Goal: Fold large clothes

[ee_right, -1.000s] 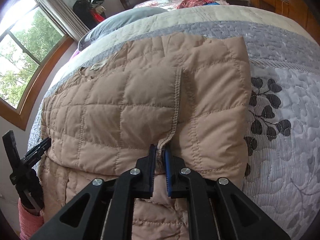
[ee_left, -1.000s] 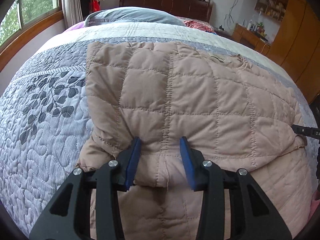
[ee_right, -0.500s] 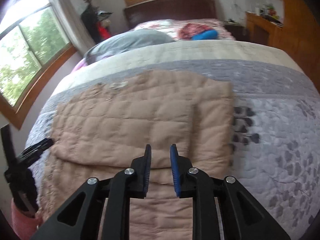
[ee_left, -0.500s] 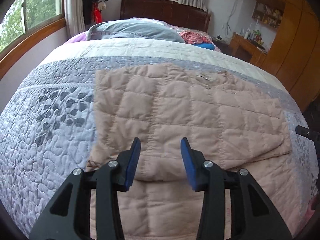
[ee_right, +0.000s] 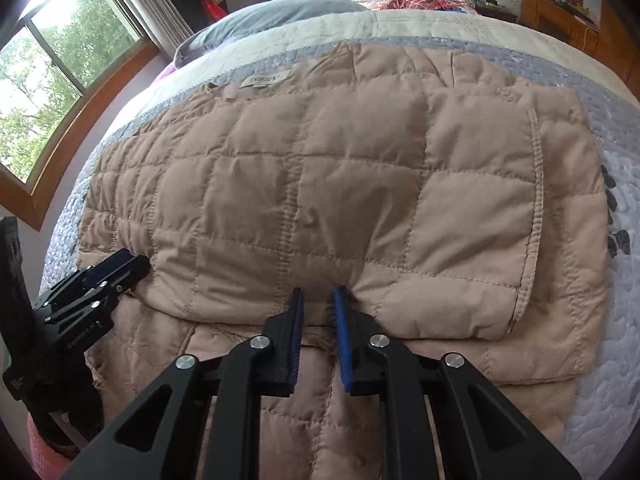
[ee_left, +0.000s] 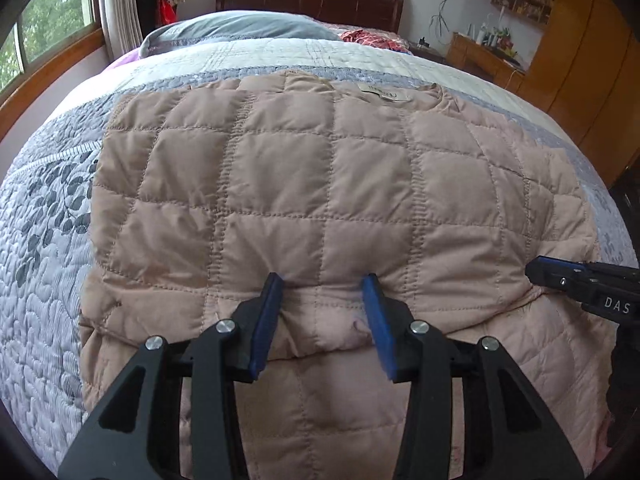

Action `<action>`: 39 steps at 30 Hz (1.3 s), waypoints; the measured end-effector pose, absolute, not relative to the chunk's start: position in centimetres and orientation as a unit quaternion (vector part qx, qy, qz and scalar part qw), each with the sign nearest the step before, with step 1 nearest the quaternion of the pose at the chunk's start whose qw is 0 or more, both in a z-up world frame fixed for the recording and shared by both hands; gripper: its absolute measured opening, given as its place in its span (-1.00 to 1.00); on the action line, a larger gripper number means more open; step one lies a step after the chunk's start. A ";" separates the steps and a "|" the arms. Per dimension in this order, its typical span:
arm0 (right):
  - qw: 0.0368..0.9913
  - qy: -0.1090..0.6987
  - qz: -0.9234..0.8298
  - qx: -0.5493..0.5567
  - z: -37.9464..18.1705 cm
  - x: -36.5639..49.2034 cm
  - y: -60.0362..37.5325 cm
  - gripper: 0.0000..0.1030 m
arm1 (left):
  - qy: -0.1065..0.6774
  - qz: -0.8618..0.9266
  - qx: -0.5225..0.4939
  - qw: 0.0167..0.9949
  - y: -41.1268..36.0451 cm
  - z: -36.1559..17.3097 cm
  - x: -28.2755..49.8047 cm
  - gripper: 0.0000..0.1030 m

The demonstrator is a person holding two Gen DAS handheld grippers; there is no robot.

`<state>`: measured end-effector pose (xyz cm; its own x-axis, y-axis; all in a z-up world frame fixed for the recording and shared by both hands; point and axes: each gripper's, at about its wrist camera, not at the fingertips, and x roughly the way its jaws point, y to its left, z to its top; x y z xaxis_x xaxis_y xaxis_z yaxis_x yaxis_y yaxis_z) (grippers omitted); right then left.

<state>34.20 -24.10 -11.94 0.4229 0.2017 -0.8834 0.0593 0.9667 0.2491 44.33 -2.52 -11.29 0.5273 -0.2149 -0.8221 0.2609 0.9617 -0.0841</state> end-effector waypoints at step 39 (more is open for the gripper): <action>0.855 0.485 0.106 0.152 -4.0 28.4 -31.3 -0.38 | 0.459 -0.124 0.015 0.880 2.3 -3.5 42.1 0.10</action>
